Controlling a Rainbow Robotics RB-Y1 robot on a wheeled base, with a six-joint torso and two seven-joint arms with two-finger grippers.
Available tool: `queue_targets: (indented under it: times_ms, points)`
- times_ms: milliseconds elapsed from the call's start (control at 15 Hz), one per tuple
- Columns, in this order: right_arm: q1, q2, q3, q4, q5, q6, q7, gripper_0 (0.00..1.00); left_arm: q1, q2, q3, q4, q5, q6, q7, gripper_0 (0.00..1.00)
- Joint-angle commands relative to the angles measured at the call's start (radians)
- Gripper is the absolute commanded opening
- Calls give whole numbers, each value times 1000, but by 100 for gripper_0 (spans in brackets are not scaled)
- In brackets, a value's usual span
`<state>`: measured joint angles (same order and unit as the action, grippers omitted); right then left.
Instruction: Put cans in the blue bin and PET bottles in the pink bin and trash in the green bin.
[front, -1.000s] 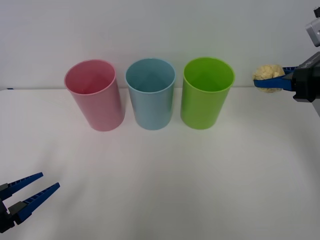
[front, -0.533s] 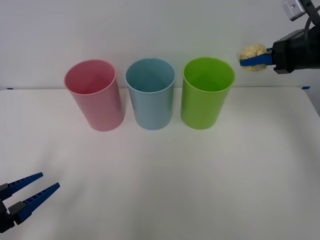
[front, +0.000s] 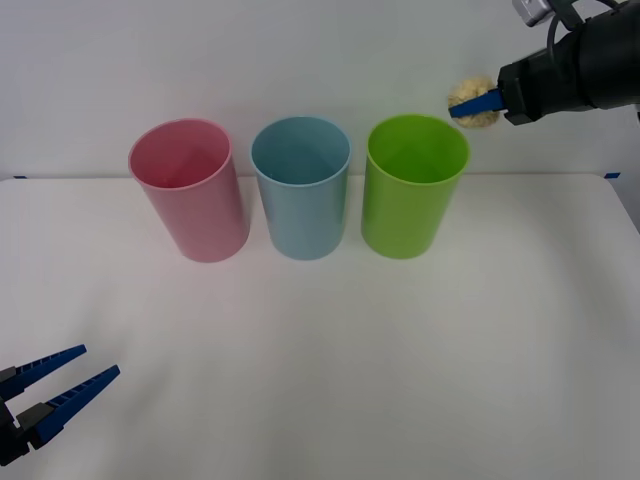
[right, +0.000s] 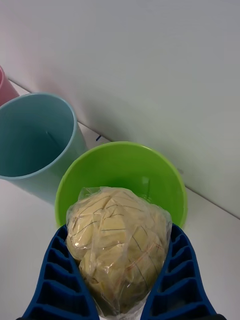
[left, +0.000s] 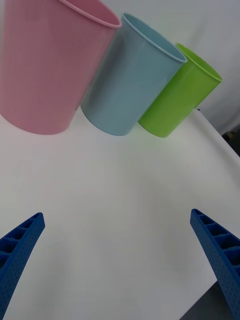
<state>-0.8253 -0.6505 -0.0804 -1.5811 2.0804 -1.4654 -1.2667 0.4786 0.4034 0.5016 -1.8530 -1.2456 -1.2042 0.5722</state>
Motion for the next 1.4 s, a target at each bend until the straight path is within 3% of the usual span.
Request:
queue_targets:
  times_ms: [67,867,1400]
  points:
    - [-34,46,19,36,70,0,4,0,0,0,0,0,0,0,0,100]
    - [-58,109,146,151,205,154,49,0,0,0,0,0,0,0,0,100]
    - [-67,114,206,182,218,198,50,0,0,0,0,0,0,0,0,100]
